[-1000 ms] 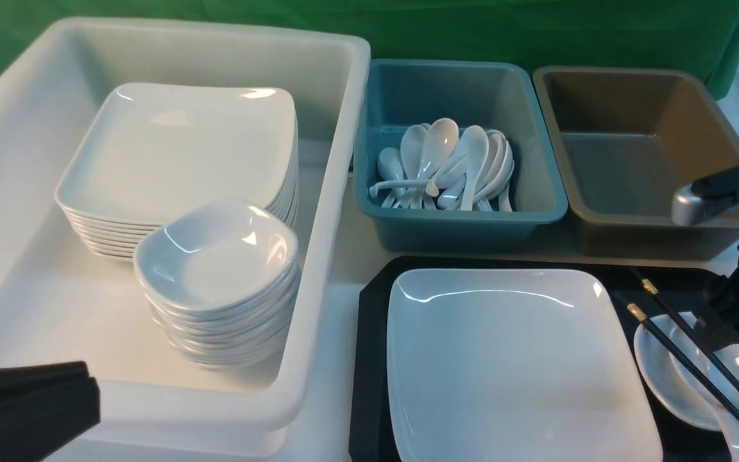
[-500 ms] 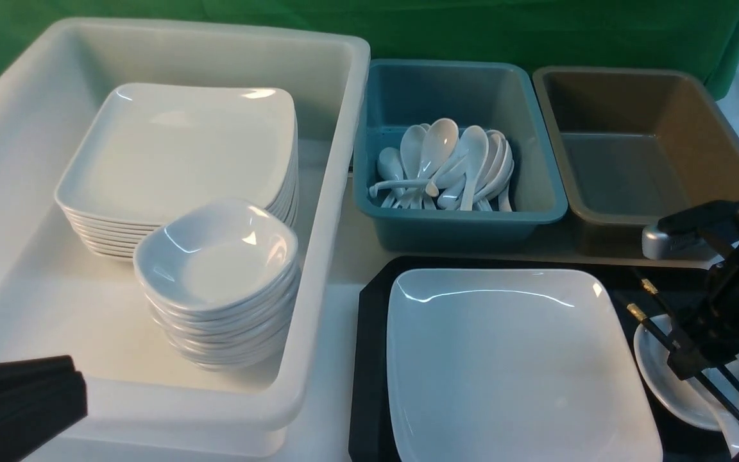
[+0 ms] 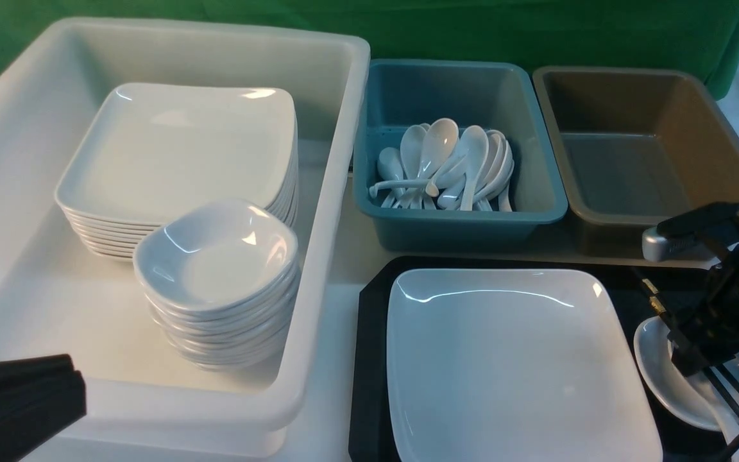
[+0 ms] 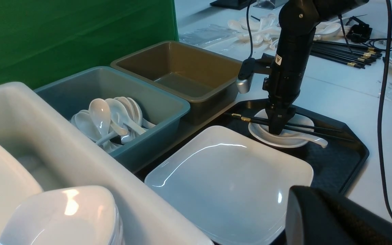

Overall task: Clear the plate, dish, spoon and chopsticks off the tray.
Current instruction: Use the right arm to grab a pair of chopsticks from the plate, then use the right arm to put the chopsticks into the small storage box on the right

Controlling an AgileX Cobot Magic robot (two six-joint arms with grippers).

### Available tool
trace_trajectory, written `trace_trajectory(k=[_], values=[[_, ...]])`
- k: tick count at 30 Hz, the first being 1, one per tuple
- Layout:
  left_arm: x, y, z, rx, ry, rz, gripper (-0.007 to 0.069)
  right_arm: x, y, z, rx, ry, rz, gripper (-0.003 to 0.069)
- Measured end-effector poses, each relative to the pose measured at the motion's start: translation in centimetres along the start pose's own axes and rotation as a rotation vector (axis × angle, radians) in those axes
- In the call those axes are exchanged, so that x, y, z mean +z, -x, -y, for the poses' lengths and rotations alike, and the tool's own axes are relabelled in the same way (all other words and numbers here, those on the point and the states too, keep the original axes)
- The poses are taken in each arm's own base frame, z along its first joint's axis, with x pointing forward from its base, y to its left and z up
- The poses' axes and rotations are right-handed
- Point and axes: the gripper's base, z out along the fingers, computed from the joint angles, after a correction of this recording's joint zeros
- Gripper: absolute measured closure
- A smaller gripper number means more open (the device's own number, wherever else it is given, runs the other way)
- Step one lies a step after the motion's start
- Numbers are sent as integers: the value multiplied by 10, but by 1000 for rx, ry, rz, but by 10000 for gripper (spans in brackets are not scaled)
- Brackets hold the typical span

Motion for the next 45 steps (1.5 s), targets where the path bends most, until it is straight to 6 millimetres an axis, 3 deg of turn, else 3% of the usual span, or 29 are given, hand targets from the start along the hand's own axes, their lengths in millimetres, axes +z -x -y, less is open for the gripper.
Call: trace_trajectory(k=[7,23,28,32,35,41,44,45], values=[[0,0,0,0,0,0,608,0,0,0,0,0,3,264],[0,0,0,0,0,0,608,6,-1,-2,1,24,-35,284],[0,0,0,1,0,0,608,6,-1,-2,1,26,-38,379],[0,0,0,1,0,-1,608,6,-2,-2,-8,28,-43,512],[0,0,0,1,0,-1,608,6,-2,-2,-23,30,-47,521],[0,0,0,1,0,0,608,-19,-7,-4,-29,13,-4,520],[0,1,0,1,4,7,608,-37,-12,-8,-37,7,15,520],[0,2,-1,2,14,20,608,-55,-14,-13,-45,2,31,520]])
